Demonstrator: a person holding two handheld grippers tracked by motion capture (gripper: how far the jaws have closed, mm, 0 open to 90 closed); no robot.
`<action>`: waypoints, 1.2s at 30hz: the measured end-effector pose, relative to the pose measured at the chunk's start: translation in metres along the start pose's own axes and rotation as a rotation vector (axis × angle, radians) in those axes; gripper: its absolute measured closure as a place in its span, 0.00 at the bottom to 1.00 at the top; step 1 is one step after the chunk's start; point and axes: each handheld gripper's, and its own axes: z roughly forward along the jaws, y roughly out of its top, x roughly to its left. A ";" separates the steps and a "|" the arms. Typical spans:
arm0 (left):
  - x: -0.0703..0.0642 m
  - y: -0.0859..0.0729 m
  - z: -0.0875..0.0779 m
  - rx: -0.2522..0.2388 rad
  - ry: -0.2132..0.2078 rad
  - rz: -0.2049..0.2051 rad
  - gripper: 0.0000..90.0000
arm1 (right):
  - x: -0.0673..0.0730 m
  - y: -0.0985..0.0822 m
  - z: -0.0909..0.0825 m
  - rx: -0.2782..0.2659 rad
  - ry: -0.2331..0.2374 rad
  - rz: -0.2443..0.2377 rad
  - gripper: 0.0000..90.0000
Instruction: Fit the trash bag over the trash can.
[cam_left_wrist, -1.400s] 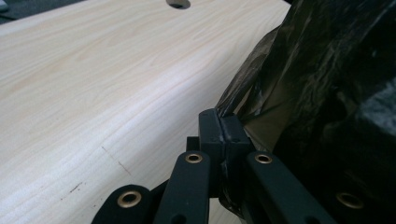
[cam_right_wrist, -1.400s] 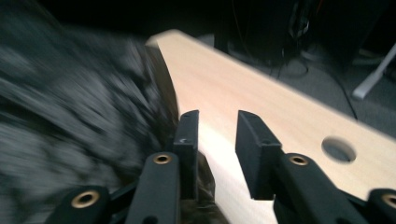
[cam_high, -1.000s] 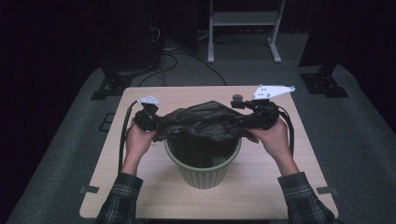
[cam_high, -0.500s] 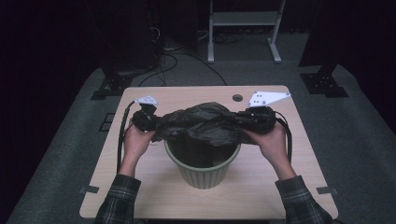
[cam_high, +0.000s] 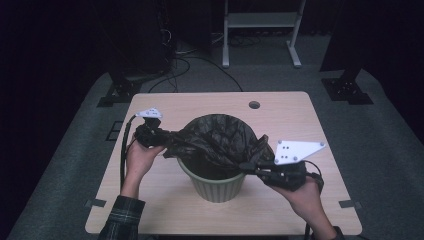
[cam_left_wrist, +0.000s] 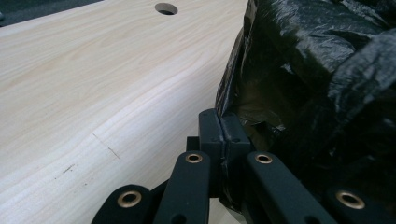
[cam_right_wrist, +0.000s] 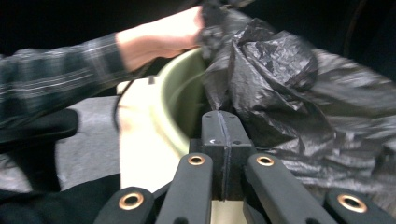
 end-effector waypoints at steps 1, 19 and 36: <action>0.000 0.000 0.000 0.000 0.000 0.000 1.00 | 0.000 0.000 0.000 0.000 0.000 0.000 1.00; 0.001 -0.010 0.007 -0.003 -0.023 -0.017 1.00 | 0.035 -0.053 0.038 0.099 0.127 0.006 1.00; 0.012 -0.019 0.017 0.058 0.037 -0.046 1.00 | 0.019 -0.048 0.055 0.132 0.019 -0.011 1.00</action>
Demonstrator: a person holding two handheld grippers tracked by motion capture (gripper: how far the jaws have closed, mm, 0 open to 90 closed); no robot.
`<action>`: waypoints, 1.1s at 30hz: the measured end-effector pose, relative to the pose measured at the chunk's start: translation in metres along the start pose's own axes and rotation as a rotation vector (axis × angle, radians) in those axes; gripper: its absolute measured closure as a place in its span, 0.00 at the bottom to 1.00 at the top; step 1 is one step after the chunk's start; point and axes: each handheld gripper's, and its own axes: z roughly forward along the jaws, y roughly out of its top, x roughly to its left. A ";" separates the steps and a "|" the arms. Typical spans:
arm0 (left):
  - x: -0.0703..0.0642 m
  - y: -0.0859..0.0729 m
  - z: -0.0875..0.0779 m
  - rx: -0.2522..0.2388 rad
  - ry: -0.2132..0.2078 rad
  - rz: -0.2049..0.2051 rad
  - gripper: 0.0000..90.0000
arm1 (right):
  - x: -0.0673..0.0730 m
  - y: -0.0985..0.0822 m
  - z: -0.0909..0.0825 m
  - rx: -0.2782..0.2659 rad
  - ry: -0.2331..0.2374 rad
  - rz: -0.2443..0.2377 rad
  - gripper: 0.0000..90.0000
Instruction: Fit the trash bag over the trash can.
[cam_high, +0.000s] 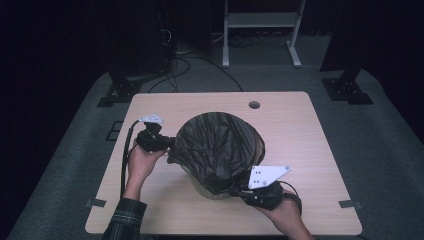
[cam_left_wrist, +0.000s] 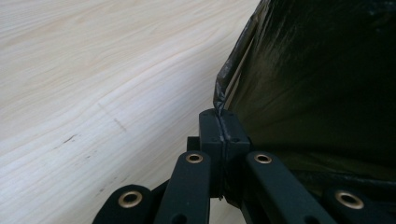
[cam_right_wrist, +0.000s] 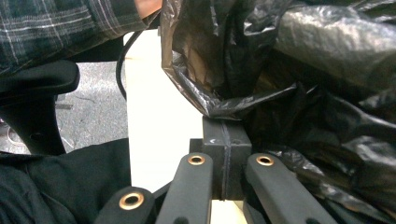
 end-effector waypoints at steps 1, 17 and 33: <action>0.000 0.000 0.000 0.000 0.000 0.000 1.00 | -0.001 0.000 0.000 -0.002 0.000 0.003 1.00; 0.006 -0.005 0.009 -0.003 0.000 -0.021 1.00 | -0.014 -0.022 0.005 0.100 -0.019 0.065 1.00; 0.013 -0.012 0.015 0.006 0.009 -0.031 1.00 | -0.023 -0.030 -0.030 0.036 -0.069 0.105 0.69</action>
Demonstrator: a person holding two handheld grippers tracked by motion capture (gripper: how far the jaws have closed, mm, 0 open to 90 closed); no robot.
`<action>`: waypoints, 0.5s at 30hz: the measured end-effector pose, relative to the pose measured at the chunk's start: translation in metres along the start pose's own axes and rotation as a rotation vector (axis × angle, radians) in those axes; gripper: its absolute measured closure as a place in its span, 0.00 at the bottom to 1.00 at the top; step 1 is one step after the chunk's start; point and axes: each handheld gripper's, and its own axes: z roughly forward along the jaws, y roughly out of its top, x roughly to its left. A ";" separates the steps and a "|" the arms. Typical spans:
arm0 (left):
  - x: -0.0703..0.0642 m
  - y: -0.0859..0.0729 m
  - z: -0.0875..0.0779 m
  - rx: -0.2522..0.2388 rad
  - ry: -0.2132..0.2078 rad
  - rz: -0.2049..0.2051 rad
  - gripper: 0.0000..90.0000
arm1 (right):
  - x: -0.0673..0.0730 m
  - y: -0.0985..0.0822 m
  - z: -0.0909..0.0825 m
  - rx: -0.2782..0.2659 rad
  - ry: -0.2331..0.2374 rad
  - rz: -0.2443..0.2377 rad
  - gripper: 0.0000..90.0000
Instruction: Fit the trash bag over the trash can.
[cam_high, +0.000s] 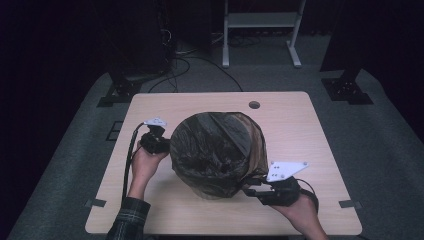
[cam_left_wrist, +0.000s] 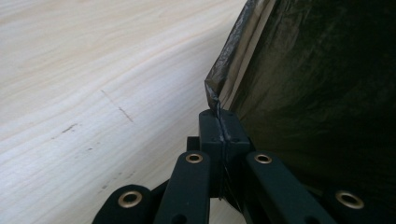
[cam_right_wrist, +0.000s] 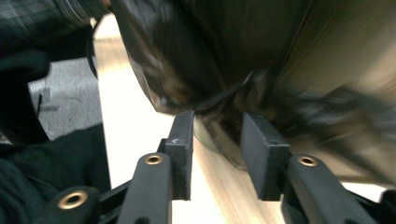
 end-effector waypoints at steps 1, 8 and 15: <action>0.001 0.000 -0.002 0.001 0.008 0.004 1.00 | 0.001 0.002 -0.006 -0.015 -0.008 -0.005 0.69; 0.003 0.002 -0.008 -0.016 0.019 0.008 1.00 | 0.003 0.023 -0.046 -0.117 -0.068 -0.045 0.66; 0.002 0.005 -0.011 -0.034 0.020 0.017 1.00 | -0.061 0.070 -0.053 -0.160 -0.227 0.020 0.58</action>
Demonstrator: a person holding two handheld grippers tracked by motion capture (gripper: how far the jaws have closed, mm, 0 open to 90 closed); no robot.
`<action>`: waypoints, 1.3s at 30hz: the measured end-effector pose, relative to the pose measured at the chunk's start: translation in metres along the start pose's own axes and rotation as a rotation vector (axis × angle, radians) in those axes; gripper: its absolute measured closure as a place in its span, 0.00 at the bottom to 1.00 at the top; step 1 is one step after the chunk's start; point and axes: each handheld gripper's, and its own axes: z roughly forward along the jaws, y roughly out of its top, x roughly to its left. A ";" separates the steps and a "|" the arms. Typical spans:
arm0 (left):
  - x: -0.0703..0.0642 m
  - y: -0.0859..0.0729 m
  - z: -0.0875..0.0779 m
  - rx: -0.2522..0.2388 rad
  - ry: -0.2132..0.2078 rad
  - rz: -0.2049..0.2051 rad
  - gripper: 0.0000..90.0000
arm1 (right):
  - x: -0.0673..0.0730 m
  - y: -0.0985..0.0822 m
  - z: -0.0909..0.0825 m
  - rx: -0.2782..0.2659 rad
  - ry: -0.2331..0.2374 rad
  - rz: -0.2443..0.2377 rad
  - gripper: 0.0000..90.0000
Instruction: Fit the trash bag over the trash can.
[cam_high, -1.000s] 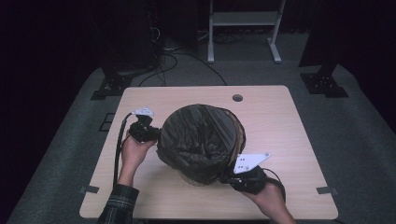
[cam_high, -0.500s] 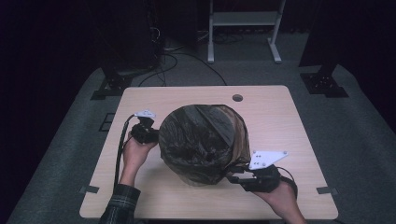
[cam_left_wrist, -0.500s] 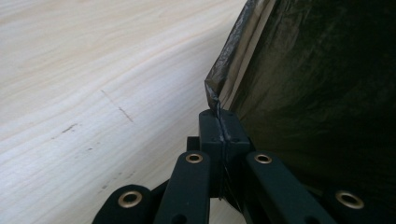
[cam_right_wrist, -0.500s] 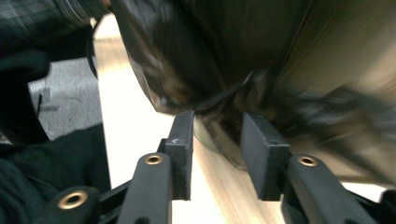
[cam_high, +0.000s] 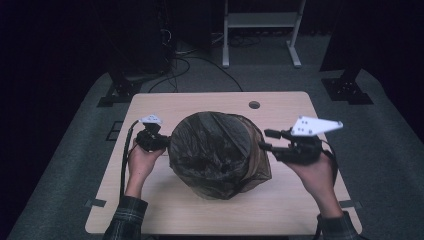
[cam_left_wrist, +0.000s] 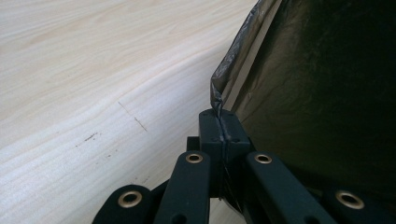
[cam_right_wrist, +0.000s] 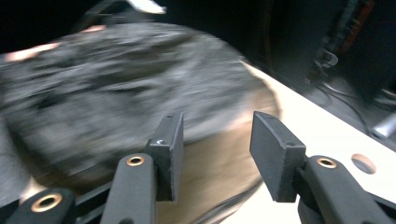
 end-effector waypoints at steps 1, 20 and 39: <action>0.000 0.000 0.000 0.000 0.000 0.000 1.00 | 0.000 0.000 0.000 0.000 0.000 0.000 0.58; -0.002 0.004 0.002 -0.020 -0.014 0.014 1.00 | -0.041 0.019 0.080 0.071 0.118 0.180 0.83; 0.010 -0.001 0.029 0.076 0.065 0.019 1.00 | -0.058 -0.014 0.108 0.162 -0.054 0.139 1.00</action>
